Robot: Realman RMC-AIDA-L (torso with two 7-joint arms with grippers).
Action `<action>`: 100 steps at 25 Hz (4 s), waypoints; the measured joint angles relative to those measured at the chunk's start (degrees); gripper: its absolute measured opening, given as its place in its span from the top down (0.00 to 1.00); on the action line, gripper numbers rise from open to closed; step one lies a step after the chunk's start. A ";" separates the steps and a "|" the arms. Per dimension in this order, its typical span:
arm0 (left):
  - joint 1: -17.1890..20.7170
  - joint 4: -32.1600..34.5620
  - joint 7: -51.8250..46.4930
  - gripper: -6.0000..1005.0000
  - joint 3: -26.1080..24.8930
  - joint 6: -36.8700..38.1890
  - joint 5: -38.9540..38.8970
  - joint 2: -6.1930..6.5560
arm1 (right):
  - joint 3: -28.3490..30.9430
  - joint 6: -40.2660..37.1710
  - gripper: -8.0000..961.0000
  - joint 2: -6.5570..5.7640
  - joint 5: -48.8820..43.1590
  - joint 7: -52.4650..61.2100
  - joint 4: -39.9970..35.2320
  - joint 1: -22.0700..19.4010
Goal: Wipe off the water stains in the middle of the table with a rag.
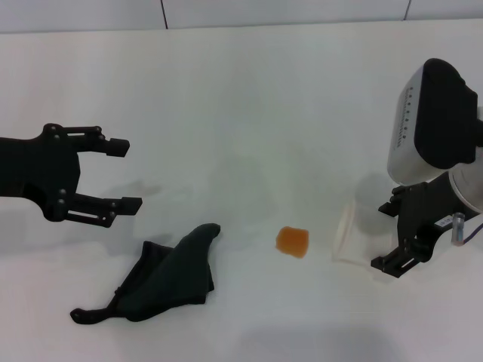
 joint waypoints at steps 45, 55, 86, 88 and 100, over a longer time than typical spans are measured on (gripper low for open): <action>-0.05 -0.44 1.08 0.13 -0.01 -1.26 -0.17 -0.60 | 14.08 6.48 0.24 -0.36 11.78 -9.68 1.09 -6.45; -0.07 -0.20 1.53 0.13 0.09 -1.24 -0.38 -1.70 | 24.13 13.47 0.24 -0.47 28.37 -29.15 16.56 -10.04; -0.14 -0.03 2.85 0.13 0.17 -1.33 -0.46 -3.11 | 24.89 24.74 0.23 -0.47 60.90 -74.54 50.99 -10.54; -0.14 -0.03 2.70 0.13 0.16 -1.23 -0.47 -3.11 | 24.89 24.89 0.23 -0.46 61.17 -74.76 51.30 -10.64; -0.53 -0.03 2.34 0.13 0.27 -0.91 -0.48 -3.07 | 24.91 26.13 0.23 -0.46 61.30 -74.82 53.04 -10.57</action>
